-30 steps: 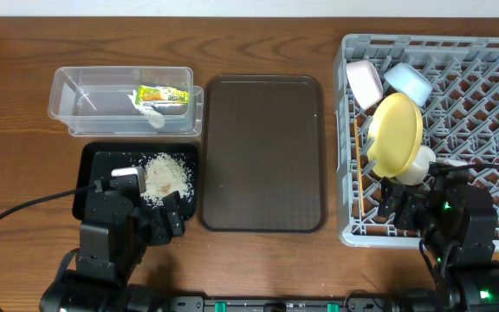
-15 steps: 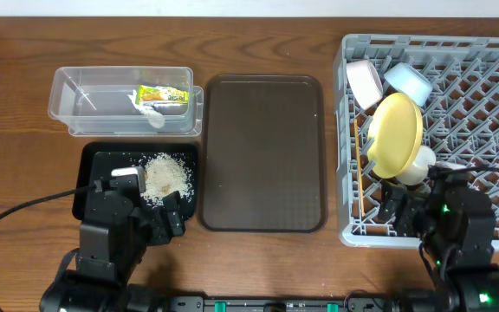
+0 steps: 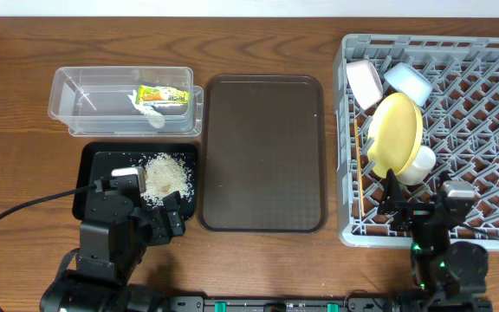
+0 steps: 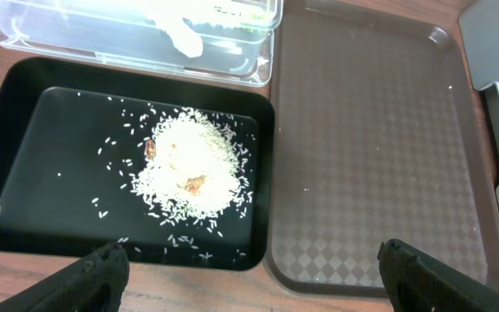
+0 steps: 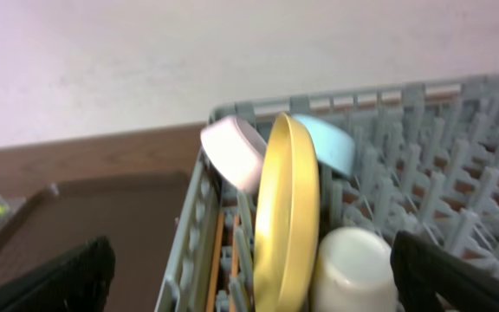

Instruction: Sort waste into correct bins and load items into the dishwasher rack

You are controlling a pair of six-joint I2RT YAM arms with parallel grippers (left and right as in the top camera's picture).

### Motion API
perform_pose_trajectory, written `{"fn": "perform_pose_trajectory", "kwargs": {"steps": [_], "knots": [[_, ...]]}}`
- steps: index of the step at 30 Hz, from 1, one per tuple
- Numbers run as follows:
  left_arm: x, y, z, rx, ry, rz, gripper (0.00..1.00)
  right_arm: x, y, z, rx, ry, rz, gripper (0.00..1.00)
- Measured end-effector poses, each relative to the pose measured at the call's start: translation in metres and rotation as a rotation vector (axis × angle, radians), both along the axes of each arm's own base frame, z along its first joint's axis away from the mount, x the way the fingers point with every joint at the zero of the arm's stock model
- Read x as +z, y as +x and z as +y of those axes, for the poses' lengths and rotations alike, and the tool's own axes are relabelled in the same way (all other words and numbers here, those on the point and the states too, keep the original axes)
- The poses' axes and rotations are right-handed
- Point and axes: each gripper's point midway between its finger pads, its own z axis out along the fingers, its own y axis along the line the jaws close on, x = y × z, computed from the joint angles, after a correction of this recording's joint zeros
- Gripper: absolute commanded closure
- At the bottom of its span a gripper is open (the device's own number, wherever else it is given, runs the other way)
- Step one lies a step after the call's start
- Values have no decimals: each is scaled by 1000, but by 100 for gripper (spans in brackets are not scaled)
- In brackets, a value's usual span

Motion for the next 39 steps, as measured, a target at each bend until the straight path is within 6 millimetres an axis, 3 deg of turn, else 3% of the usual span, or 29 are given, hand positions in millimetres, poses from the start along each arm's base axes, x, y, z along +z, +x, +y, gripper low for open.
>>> {"fn": "perform_pose_trajectory", "kwargs": {"steps": [9, 16, 39], "knots": [[0, 0, 0, 0, 0, 0, 5, -16, 7, 1, 0, 11, -171, 1], [0, 0, 0, 0, 0, 0, 5, -55, 7, 3, 15, 3, -38, 1], [0, 0, 0, 0, 0, 0, 5, -55, 7, 8, 39, 5, -38, 1]]}}
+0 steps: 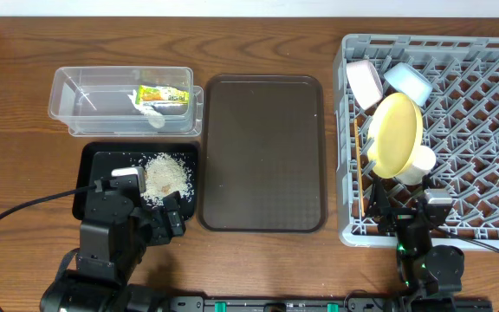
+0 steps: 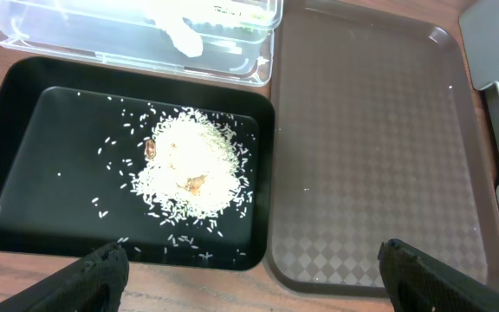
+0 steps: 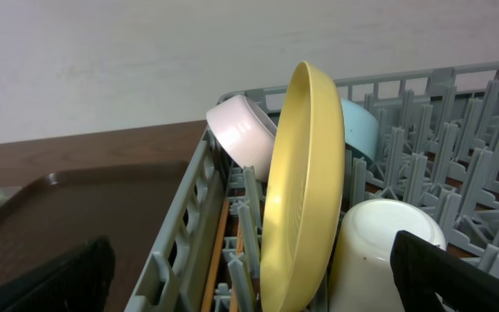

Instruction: Sort waste into correct bins and load items into the dishwasher rack

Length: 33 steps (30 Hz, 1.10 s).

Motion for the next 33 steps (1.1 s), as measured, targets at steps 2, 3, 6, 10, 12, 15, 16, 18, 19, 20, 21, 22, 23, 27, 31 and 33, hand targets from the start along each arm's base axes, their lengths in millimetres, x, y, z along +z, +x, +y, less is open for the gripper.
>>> {"fn": "perform_pose_trajectory", "kwargs": {"steps": [2, 3, 6, 10, 12, 15, 16, 18, 19, 20, 21, 22, 23, 27, 31, 33], "knots": [[0, 0, 0, 0, 0, 0, 5, 0, 0, 0, 0, 0, 0, 1], [0, 0, 0, 0, 0, 0, 5, 0, 0, 0, 0, 0, 0, 1], [0, 0, 0, 0, 0, 0, 5, 0, 0, 0, 0, 0, 0, 1], [0, 0, 0, 0, 0, 0, 5, 0, 0, 0, 0, 0, 0, 1], [0, 0, 0, 0, 0, 0, 5, 0, 0, 0, 0, 0, 0, 1], [0, 0, 0, 0, 0, 0, 5, 0, 0, 0, 0, 0, 0, 1], [0, 0, 0, 0, 0, 0, 5, 0, 0, 0, 0, 0, 0, 1], [0, 0, 0, 0, 0, 0, 5, 0, 0, 0, 0, 0, 0, 1], [0, 0, 0, 0, 0, 0, 5, 0, 0, 0, 0, 0, 0, 1], [0, 0, 0, 0, 1, 3, 5, 0, 0, 0, 0, 0, 0, 1], [-1, -1, 0, 0, 1, 7, 5, 0, 0, 0, 0, 0, 0, 1], [-2, -2, 1, 1, 4, 12, 5, 0, 0, 0, 0, 0, 0, 1], [-2, -2, 2, 5, 7, 11, 5, 0, 0, 0, 0, 0, 0, 1], [-1, 9, 7, 37, 9, -64, 5, 0, 0, 0, 0, 0, 0, 1], [-7, 20, 12, 66, 1, -194, 5, 0, 0, 1, 3, 0, 0, 1], [-14, 25, 15, 83, -8, -263, 5, 0, 0, 1, 4, 0, 0, 1]]}}
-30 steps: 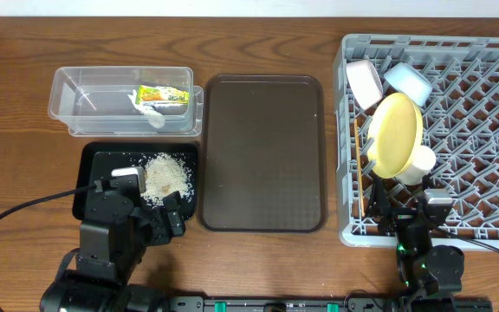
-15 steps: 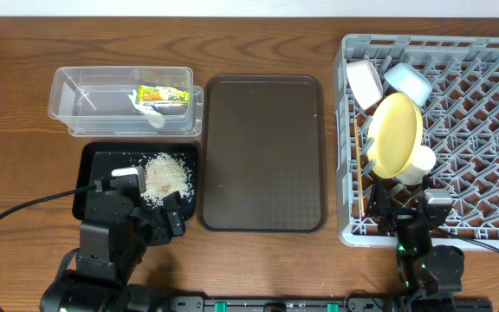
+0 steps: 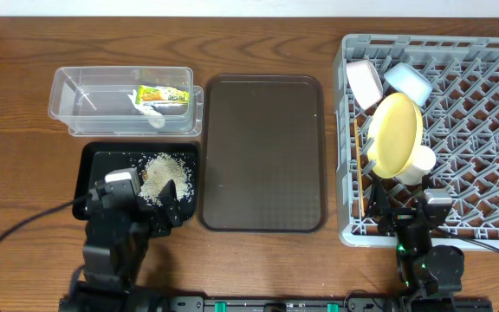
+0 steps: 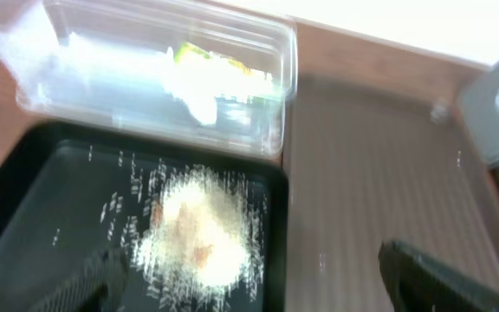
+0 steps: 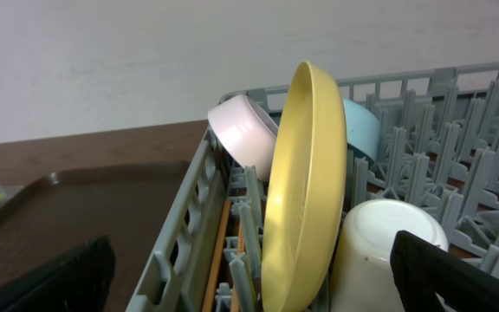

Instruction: Sort waste into correct bins and load items into the dishwasher rack

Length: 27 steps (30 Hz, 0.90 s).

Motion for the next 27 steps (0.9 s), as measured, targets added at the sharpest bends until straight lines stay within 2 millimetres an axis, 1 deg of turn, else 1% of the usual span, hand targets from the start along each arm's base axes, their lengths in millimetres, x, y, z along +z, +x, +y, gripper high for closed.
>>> {"fn": "perform_pose_trajectory", "kwargs": {"steps": [3, 7, 14, 19, 22, 27], "knots": [[-10, 7, 4, 20, -10, -108, 5, 0, 0, 1, 3, 0, 0, 1], [-17, 16, 8, 42, -23, -258, 5, 0, 0, 1, 3, 0, 0, 1], [-11, 24, 12, 54, -14, -479, 5, 0, 0, 1, 3, 0, 0, 1], [-20, 26, 8, 4, 82, -471, 5, 0, 0, 1, 3, 0, 0, 1], [-36, 25, 7, -15, 118, -405, 5, 0, 0, 1, 4, 0, 0, 1], [-38, 24, 4, -37, 128, -392, 5, 0, 0, 1, 3, 0, 0, 1]]}}
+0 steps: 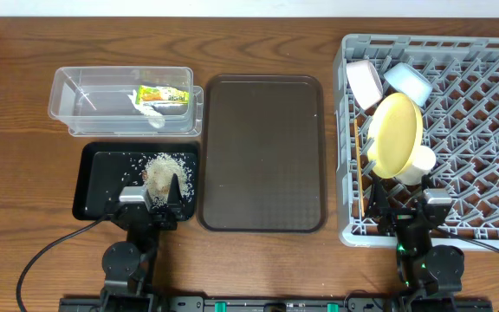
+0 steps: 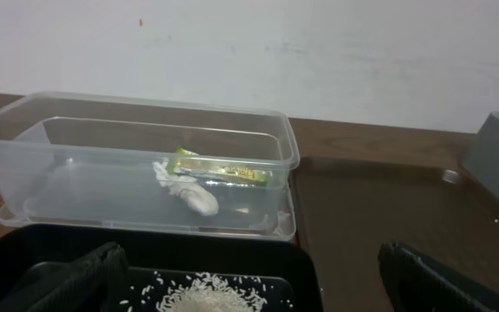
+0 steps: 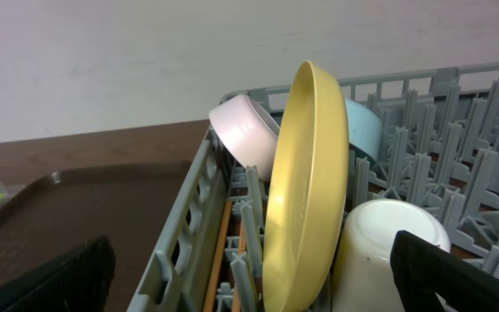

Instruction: Sort waste into correct bins and load items into the dishwasher rack

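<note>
A clear bin (image 2: 145,156) holds a green wrapper (image 2: 223,171) and a white tissue (image 2: 186,188). In front of it is a black tray (image 1: 102,178) carrying a pile of rice (image 1: 166,170). My left gripper (image 2: 249,295) hangs open and empty, low over that tray's front edge. The grey dish rack (image 1: 475,113) holds a yellow plate (image 3: 310,191), a pink bowl (image 3: 245,134), a blue bowl (image 3: 362,126) and a white cup (image 3: 392,251). At the rack's front my right gripper (image 3: 249,286) is open with nothing in it.
A brown serving tray (image 1: 262,152) lies between the bins and the rack. Orange chopsticks (image 3: 223,251) stand along the rack's left wall. Both arms sit folded at the table's front edge.
My left arm has drawn back and dropped lower at the table's front. Its camera now looks level across the black tray to the clear bin. The right arm has not moved.
At first my left gripper was open, looking down on the rice tray, and my right gripper stood open at the rack's front. Then the right arm sat lower and further back. Later the left wrist had tilted up, and now it rests low as well.
</note>
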You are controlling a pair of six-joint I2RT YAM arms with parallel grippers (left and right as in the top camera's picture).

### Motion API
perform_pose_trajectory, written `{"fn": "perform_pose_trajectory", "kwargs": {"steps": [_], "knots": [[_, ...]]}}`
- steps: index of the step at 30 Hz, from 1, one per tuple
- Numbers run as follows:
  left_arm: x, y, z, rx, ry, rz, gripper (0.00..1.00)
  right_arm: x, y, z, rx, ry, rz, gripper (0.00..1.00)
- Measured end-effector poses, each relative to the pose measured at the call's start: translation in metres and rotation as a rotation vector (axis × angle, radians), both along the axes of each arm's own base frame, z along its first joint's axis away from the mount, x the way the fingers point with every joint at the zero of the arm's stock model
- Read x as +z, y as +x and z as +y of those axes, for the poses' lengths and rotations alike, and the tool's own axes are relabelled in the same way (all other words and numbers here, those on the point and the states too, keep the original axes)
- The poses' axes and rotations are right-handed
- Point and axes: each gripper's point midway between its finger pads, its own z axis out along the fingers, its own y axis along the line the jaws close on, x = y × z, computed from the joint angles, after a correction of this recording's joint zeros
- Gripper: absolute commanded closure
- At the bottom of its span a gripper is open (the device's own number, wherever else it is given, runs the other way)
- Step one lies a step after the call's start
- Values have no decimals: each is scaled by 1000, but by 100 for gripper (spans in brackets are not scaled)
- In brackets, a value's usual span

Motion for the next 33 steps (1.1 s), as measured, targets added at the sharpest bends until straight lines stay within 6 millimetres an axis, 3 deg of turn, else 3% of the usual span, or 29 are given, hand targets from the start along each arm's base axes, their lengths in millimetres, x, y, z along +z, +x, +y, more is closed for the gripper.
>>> {"fn": "perform_pose_trajectory", "kwargs": {"steps": [33], "knots": [[-3, 0, 0, -1, 5, 14, 5, 0, 0, 0, 0, 0, 0, 1]]}}
